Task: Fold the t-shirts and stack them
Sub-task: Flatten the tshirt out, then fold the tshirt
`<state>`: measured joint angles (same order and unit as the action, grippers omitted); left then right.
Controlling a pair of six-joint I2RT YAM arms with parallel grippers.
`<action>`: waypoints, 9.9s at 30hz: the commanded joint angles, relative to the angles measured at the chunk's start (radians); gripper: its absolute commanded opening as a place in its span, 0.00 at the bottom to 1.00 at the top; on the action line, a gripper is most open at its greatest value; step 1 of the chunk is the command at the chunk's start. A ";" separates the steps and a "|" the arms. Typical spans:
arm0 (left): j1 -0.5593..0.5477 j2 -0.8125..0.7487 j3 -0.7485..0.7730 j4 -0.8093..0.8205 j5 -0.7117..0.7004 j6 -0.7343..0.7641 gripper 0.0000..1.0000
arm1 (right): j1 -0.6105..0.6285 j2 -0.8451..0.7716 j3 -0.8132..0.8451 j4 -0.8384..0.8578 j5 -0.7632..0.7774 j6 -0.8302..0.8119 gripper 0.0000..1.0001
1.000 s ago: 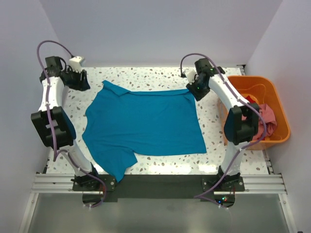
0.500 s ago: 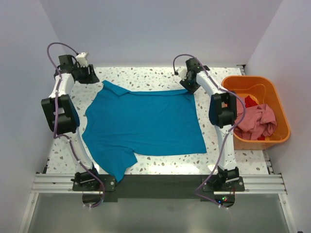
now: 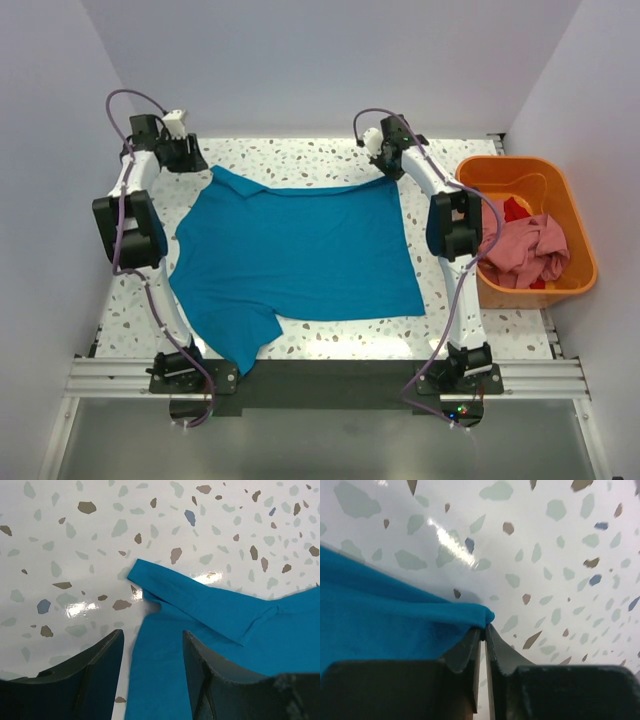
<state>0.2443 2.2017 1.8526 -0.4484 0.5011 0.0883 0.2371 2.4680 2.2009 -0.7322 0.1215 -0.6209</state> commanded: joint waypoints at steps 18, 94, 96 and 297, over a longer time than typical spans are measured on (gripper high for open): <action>-0.057 0.131 0.166 0.083 -0.154 -0.032 0.56 | -0.004 -0.015 -0.001 0.166 0.012 -0.065 0.00; -0.091 -0.626 -0.436 -0.274 -0.243 -0.335 0.00 | -0.030 -0.369 -0.285 -0.016 -0.160 -0.207 0.00; -0.091 -0.663 -0.460 -0.305 -0.245 -0.349 0.00 | -0.028 -0.377 -0.296 -0.030 -0.171 -0.215 0.00; 0.130 -0.485 -0.710 -0.518 0.074 0.238 0.00 | 0.674 -0.169 -0.211 0.266 -0.526 0.805 0.00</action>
<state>0.3729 1.7458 1.1313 -0.9371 0.5510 0.3008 0.9123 2.3905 1.9934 -0.5327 -0.3611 0.1577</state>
